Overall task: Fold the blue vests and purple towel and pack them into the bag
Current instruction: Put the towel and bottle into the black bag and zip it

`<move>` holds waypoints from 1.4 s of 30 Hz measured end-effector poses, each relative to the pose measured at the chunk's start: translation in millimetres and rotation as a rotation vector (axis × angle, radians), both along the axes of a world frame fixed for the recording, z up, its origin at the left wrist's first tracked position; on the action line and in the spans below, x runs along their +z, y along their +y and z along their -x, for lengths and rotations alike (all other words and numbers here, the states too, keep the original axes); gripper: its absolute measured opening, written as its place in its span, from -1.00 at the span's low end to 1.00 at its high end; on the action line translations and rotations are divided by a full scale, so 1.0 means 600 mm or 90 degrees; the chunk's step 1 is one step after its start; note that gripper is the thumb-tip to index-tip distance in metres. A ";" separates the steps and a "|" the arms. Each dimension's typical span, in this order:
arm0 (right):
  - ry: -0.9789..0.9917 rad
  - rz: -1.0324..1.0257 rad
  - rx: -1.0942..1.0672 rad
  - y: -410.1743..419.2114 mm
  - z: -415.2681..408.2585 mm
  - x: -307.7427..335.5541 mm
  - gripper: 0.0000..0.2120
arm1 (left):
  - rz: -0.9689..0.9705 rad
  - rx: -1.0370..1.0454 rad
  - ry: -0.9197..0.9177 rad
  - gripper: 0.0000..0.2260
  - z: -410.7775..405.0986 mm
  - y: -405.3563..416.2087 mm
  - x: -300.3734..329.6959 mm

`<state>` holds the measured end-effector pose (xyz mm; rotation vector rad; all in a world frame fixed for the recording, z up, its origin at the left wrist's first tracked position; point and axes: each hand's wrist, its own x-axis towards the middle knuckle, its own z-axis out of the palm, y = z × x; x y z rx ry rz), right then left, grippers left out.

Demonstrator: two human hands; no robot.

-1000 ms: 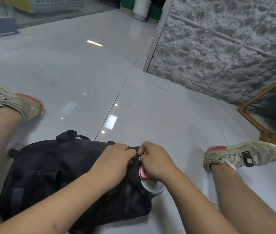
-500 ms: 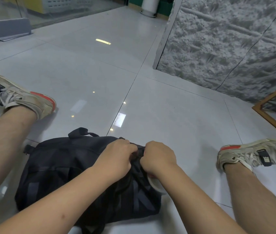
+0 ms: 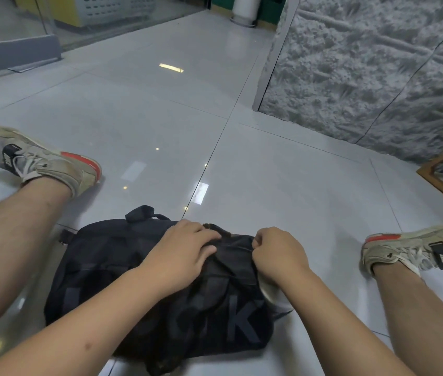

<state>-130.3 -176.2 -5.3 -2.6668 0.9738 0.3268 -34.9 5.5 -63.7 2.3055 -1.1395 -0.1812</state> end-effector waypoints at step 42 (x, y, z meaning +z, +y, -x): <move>0.015 0.143 0.179 0.034 0.003 -0.115 0.27 | -0.396 0.026 -0.196 0.17 -0.050 0.009 -0.039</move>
